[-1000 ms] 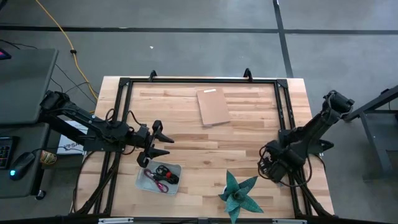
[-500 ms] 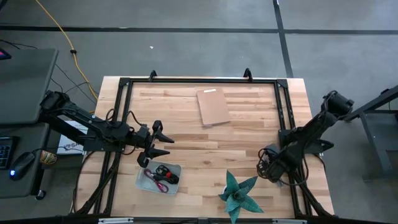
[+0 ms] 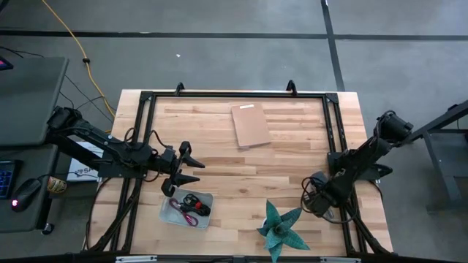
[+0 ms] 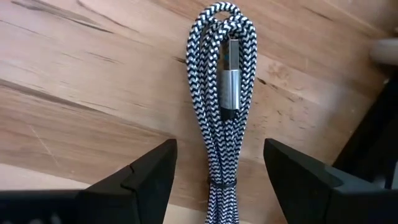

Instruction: Pick and place USB-C Cables

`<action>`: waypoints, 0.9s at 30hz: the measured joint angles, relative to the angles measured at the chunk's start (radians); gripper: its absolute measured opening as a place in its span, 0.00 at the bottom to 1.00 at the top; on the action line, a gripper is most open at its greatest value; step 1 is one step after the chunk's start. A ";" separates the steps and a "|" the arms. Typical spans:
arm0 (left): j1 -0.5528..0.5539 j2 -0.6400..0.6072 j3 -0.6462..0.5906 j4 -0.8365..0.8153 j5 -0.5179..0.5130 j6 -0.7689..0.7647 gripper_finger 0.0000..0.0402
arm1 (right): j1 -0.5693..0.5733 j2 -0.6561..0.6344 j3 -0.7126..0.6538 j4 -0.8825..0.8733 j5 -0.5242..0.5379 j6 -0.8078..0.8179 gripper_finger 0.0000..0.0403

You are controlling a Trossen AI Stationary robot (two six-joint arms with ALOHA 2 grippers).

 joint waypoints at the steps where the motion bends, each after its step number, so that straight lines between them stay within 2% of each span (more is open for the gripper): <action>1: 0.000 0.000 0.000 0.000 0.000 0.000 0.52 | 0.000 0.000 0.000 0.000 0.001 0.000 0.59; 3: 0.000 0.000 0.000 0.000 0.000 0.000 0.52 | 0.000 0.001 -0.001 0.000 -0.001 0.004 0.57; 6: 0.000 0.000 0.000 0.000 0.000 0.000 0.52 | -0.001 0.002 -0.001 0.003 -0.014 0.014 0.47; 13: 0.000 0.000 0.000 0.000 0.000 0.000 0.52 | -0.001 0.003 -0.001 0.021 -0.001 0.011 0.07; 14: 0.000 0.000 0.000 0.000 0.000 0.000 0.52 | -0.001 0.003 -0.001 0.021 -0.001 0.011 0.04; 19: 0.000 0.000 0.000 0.000 0.000 0.000 0.52 | -0.002 -0.001 -0.002 0.025 -0.014 0.004 0.09; 24: 0.000 0.000 0.000 0.001 0.000 0.000 0.52 | -0.003 -0.014 0.043 -0.015 0.007 -0.087 0.03; 27: 0.000 0.000 0.000 0.005 0.000 0.000 0.52 | -0.016 -0.045 0.099 -0.056 0.123 -0.156 0.04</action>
